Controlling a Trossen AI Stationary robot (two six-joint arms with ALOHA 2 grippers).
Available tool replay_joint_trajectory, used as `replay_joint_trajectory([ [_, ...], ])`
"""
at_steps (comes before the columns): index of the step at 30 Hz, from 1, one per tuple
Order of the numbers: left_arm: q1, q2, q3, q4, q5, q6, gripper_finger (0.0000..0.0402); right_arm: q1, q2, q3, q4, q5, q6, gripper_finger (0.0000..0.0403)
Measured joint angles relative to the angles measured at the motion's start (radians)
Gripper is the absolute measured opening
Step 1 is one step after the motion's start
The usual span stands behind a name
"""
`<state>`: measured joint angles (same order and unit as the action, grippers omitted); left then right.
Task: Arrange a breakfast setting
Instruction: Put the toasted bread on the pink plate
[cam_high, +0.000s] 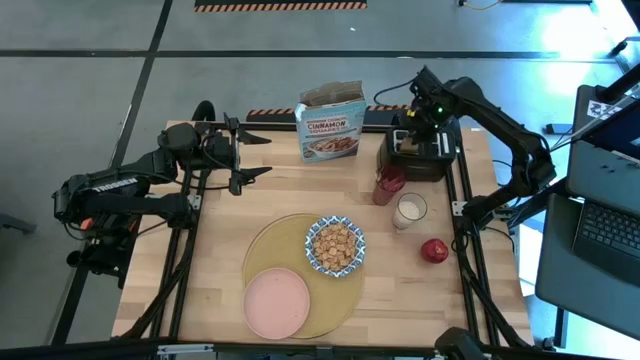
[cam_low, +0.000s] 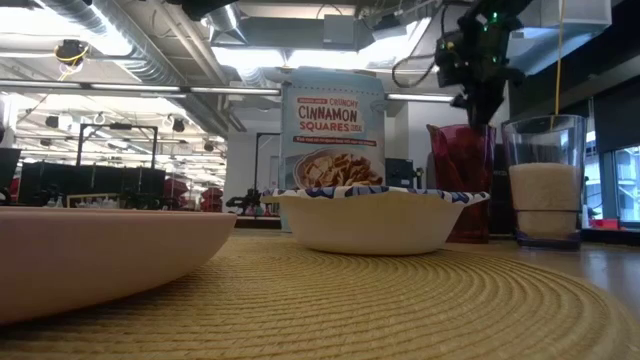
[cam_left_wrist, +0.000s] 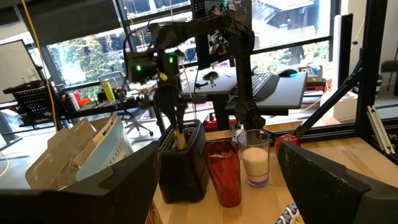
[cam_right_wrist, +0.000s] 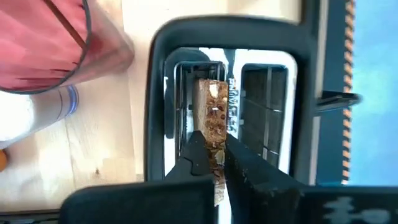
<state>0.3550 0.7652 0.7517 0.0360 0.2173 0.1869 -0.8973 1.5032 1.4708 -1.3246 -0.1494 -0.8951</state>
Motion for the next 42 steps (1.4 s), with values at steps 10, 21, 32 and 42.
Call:
replay_joint_trajectory([
  [10, 0.000, 0.000, 0.000, 0.000, 0.000, 0.000, 0.0314, 0.000, -0.001, 0.295, -0.144, 0.000, 0.028, 0.0003],
  [21, 0.000, 0.000, 0.000, 0.000, 0.000, 0.000, 0.0314, 0.001, -0.006, 0.433, -0.205, -0.144, 0.038, 0.0002],
  [32, 0.000, 0.000, 0.000, -0.001, 0.000, 0.000, 0.0314, 0.327, -0.009, 0.393, -0.038, -0.386, 0.115, 0.0002],
  [42, -0.001, 0.000, 0.000, -0.011, 0.030, 0.004, 0.0314, 0.703, -0.005, 0.151, 0.472, -0.296, 0.232, 0.0003],
])
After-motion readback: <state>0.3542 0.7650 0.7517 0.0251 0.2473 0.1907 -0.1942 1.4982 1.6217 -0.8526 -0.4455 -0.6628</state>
